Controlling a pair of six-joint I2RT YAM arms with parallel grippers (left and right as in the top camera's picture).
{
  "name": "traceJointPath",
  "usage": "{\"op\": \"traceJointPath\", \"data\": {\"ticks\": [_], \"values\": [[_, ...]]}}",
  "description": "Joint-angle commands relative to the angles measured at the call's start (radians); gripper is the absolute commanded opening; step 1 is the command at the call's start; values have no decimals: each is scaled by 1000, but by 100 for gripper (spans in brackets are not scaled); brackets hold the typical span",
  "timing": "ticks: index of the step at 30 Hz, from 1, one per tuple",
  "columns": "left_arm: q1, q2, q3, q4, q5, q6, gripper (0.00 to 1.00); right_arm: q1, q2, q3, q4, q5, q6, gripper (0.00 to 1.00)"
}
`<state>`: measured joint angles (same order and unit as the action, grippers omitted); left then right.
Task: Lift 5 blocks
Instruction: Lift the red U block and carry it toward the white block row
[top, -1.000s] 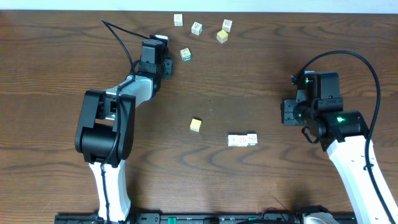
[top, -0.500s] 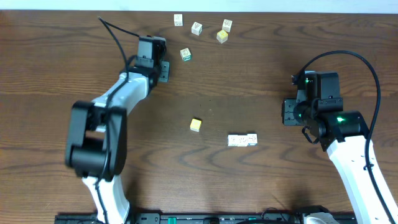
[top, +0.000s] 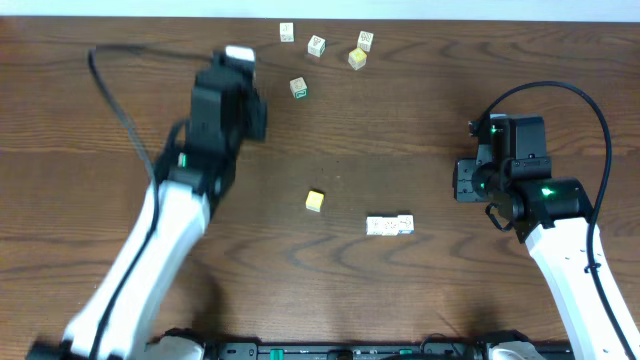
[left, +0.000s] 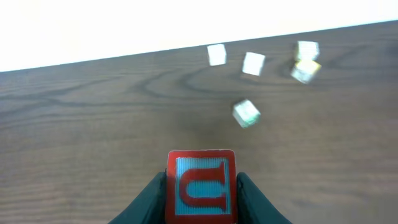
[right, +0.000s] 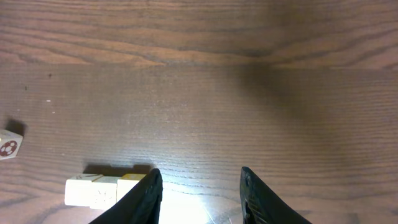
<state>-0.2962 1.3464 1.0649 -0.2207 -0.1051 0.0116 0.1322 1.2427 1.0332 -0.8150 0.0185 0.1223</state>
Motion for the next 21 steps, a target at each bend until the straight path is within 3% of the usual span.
{"op": "traceJointPath", "data": {"ticks": [1,6,9,15,21], "values": [[-45,-147,-152,0,-44,-58,7,-14,3,18,-1,-2,11,38],[-99,-394,-377,-5,-44,-203,8,-14,3,18,-1,-6,12,37],[-122,-428,-451,-6,-41,-251,7,-14,3,18,-1,-9,12,36],[-147,-338,-497,5,67,-292,7,-13,3,18,-7,-27,16,33],[-177,-195,-497,88,68,-306,7,-13,3,18,-12,-27,16,33]]}}
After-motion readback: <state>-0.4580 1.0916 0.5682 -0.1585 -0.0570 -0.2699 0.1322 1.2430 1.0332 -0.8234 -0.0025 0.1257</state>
